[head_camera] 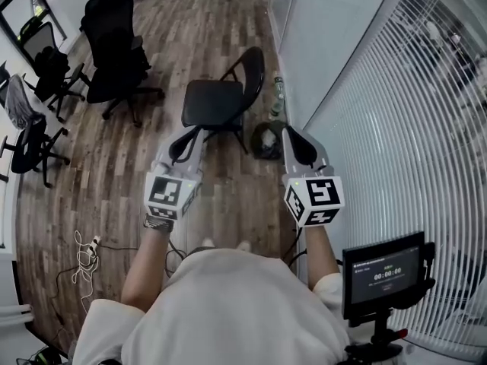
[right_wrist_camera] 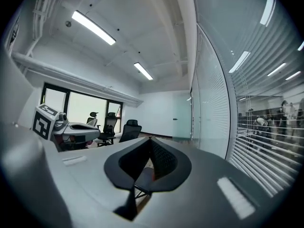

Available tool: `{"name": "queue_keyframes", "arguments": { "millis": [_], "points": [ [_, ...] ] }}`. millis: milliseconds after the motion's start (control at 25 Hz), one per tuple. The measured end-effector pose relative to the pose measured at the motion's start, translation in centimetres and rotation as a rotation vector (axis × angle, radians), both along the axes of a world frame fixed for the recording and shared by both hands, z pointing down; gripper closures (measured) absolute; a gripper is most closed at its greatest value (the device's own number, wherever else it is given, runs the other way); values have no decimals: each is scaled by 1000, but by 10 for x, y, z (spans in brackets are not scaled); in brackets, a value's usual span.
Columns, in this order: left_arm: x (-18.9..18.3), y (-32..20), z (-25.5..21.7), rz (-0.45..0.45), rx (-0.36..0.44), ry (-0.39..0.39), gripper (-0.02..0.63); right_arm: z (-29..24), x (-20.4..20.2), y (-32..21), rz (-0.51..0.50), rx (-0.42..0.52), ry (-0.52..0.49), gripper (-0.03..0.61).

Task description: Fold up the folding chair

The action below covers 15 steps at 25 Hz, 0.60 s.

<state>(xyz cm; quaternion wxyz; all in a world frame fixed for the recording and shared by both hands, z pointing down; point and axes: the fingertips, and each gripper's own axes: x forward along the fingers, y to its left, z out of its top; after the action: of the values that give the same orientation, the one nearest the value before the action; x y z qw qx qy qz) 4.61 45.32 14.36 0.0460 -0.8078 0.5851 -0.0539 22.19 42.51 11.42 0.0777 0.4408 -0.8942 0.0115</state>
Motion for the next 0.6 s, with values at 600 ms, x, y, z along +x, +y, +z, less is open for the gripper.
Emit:
{"name": "queue_keyframes", "arguments": {
  "millis": [600],
  "points": [
    [25, -5, 29, 15, -39, -11, 615, 25, 10, -25, -59, -71, -3, 577]
  ]
}}
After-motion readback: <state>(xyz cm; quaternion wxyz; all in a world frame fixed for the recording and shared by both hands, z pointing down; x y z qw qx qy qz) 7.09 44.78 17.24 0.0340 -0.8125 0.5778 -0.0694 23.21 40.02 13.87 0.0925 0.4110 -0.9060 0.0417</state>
